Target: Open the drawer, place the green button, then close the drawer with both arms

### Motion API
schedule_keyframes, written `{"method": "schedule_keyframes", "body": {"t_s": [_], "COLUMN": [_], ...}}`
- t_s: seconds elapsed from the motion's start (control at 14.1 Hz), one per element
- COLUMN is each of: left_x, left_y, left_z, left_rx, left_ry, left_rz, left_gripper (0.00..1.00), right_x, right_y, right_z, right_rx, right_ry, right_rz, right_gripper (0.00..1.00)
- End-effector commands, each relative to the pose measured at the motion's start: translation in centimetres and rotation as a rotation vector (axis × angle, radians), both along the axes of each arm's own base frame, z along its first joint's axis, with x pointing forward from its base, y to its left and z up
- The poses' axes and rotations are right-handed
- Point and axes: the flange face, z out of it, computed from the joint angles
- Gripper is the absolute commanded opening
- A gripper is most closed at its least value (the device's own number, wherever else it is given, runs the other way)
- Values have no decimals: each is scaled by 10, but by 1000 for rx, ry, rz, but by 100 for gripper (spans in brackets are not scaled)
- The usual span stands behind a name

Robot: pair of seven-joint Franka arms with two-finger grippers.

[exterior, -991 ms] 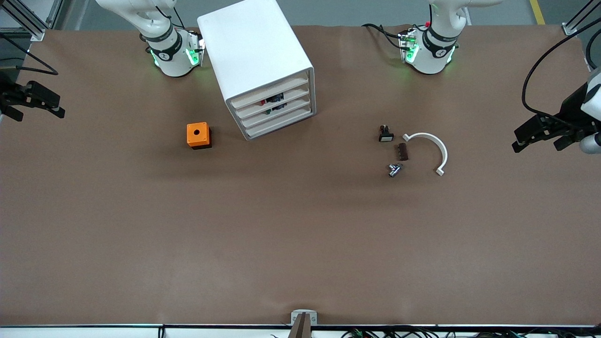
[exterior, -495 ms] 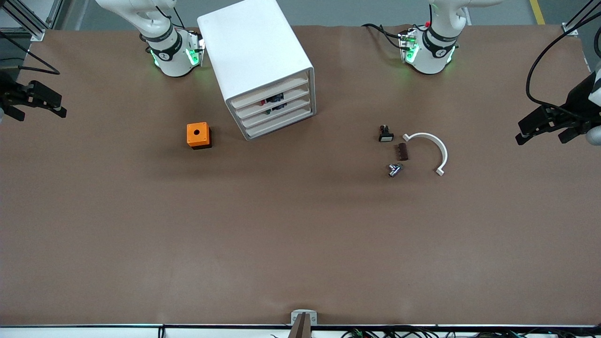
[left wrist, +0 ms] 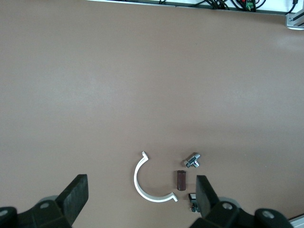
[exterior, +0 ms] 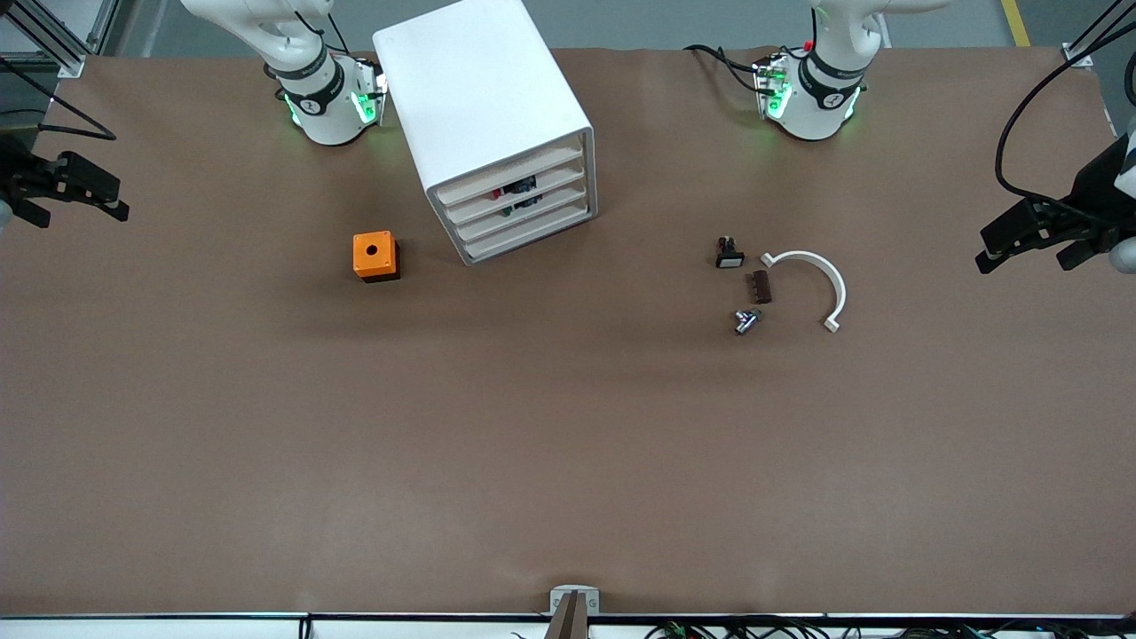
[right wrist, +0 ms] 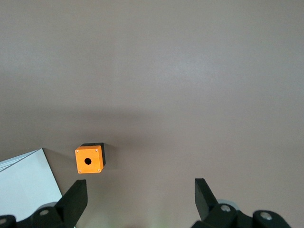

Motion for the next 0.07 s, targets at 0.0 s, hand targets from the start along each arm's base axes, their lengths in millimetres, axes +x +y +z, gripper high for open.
{"method": "schedule_keyframes", "body": {"t_s": [0.0], "left_x": [-1], "left_y": [-2], "left_z": [5], "left_rx": [13], "left_ry": [2], "left_rz": [-2], "left_gripper": [100], "right_x": [-3], "right_y": [0], "right_z": [-1], "right_rx": [4], "right_ry": [7], "right_rz": [-17], "right_gripper": [100]}}
